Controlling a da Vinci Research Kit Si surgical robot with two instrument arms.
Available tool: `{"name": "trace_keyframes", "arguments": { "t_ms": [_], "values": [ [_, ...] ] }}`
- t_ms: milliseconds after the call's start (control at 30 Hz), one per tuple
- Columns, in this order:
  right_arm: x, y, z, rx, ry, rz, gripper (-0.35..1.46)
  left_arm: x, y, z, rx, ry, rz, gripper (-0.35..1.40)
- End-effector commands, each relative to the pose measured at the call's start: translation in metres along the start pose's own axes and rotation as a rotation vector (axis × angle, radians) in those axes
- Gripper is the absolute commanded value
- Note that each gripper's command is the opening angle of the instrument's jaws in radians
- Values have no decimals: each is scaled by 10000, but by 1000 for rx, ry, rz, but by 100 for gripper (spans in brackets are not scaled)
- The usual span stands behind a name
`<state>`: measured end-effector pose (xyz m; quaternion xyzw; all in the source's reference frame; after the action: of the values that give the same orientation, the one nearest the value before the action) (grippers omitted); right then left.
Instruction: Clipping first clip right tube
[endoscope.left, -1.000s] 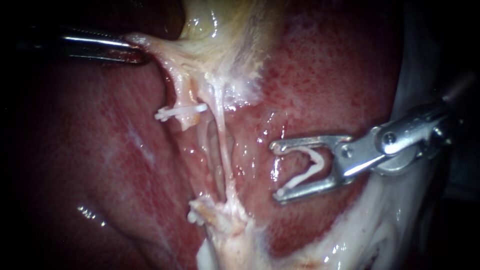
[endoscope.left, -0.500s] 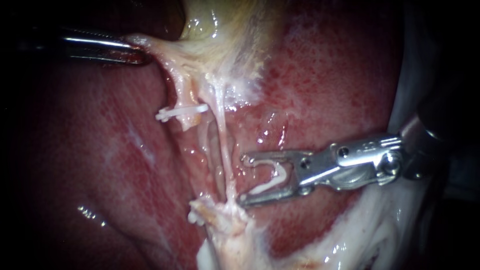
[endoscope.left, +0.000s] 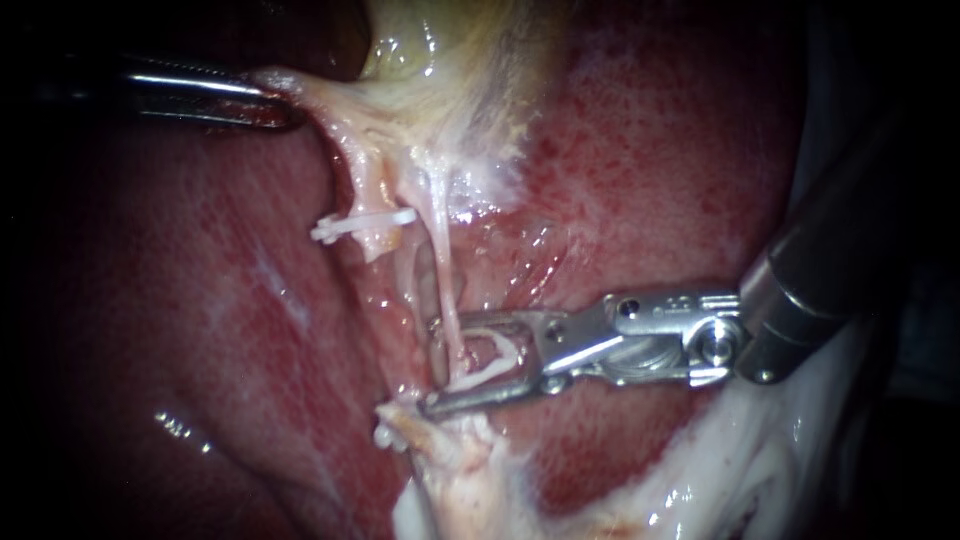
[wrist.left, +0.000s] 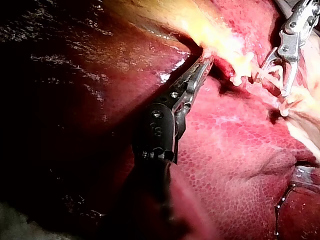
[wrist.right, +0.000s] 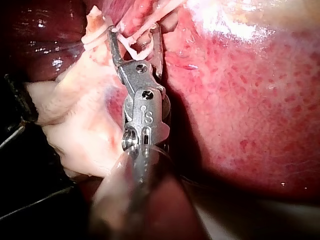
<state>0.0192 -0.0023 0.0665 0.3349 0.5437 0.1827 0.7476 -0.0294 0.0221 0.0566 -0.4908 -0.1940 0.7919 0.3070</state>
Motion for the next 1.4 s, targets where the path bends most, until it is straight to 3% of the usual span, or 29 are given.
{"name": "trace_keyframes", "arguments": {
  "t_ms": [33, 333, 433, 533, 800, 1000, 1200, 1400],
  "values": [
    [0, -1, 0, 8, 6, 5, 49, 0, 0, 0, 0, 0, 0, -35],
    [20, -27, 3, 116, 111, 82, 49, -1, -1, 0, 0, 0, 0, -35],
    [28, -31, 2, 173, 127, 100, 47, -1, -1, 0, 0, 0, 0, -35],
    [32, -31, 0, 185, 145, 117, 47, -1, -1, 0, 0, 0, 0, -35],
    [27, -24, -5, 199, 139, 173, 34, -1, -1, 1, 0, 0, 0, -35],
    [25, -22, -9, 204, 134, 202, 9, -1, -1, 1, 0, 0, 0, -35],
    [26, -24, -11, 209, 131, 244, -33, -1, -1, 1, 0, 0, 0, -35],
    [27, -23, -16, 219, 115, 344, -35, -1, -1, 2, 0, 0, 0, -35]
  ]
}}
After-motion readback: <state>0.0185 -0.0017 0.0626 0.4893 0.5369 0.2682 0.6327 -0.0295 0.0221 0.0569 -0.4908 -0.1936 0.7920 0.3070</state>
